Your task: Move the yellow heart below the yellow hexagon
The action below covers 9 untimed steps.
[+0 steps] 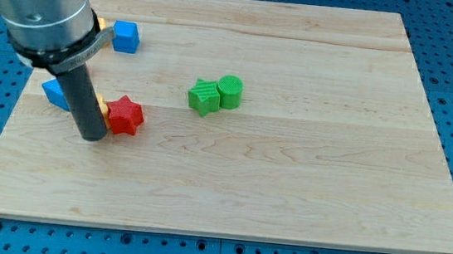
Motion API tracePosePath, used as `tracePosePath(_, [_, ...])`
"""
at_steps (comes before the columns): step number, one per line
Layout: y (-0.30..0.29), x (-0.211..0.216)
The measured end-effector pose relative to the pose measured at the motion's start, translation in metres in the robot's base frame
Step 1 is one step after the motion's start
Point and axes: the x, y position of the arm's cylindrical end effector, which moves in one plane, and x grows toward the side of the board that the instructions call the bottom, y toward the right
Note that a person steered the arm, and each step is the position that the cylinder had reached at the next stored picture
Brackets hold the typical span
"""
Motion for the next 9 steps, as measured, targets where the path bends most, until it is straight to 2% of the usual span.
tracePosePath(3, [-0.003,-0.087])
tracePosePath(4, [0.0,-0.103])
tracePosePath(6, [0.016,-0.113])
tracePosePath(9, [-0.021,-0.129])
